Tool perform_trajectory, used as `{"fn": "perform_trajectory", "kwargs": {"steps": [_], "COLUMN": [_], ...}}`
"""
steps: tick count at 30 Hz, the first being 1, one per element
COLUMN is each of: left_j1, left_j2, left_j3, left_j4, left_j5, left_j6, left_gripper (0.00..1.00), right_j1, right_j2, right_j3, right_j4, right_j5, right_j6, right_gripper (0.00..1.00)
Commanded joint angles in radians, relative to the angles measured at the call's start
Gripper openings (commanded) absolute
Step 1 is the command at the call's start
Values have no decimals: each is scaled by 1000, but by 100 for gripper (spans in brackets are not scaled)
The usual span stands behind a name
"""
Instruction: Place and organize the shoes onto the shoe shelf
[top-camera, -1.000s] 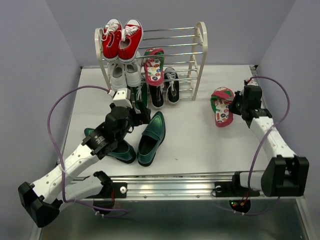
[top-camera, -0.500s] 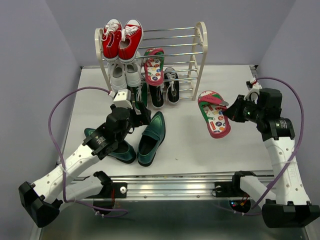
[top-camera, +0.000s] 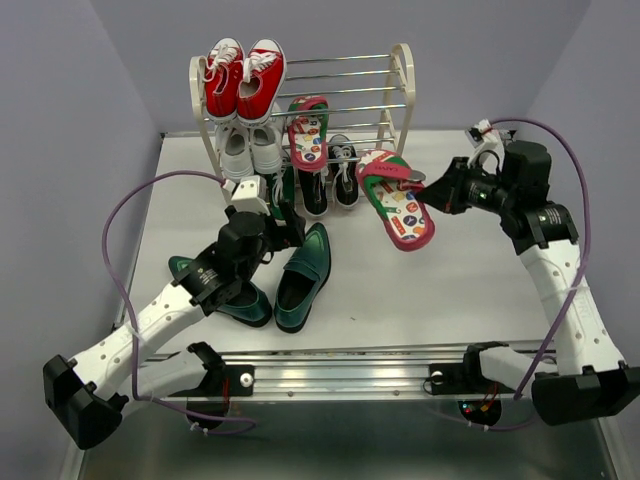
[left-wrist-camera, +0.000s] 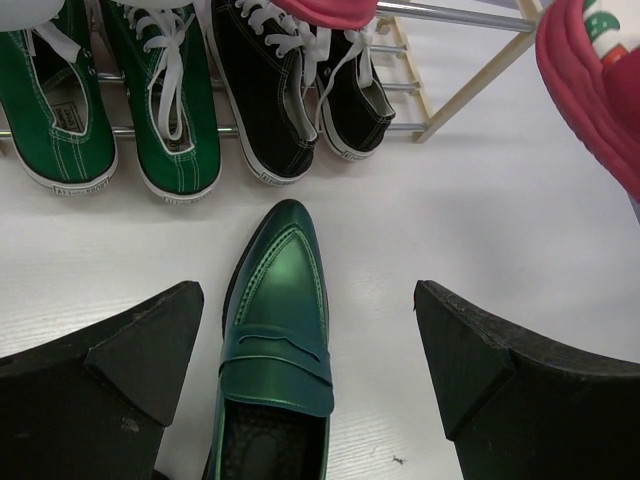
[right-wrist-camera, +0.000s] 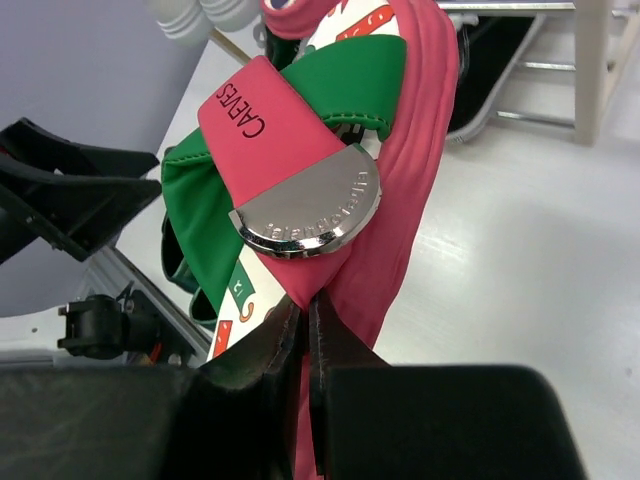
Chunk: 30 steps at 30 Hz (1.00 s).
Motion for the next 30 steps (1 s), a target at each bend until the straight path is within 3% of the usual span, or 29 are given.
{"fn": "perform_trajectory", "kwargs": {"steps": [1,9,30], "left_j1": [-7,-7,-7], "left_j2": [7,13,44], "left_j3": [34,36,70], "left_j4": [56,57,56], "left_j5": [-10,-4,-7], "left_j6": [23,28,28], "left_gripper": [99,99,99], "right_j1": [87,148,262], "right_j2": [57,177,274], "right_j3": [115,138,46], "right_j4": [231,484,786], "right_j5": [64,309,544], "right_j6": [26,70,129], "right_gripper": [1,1,1]}}
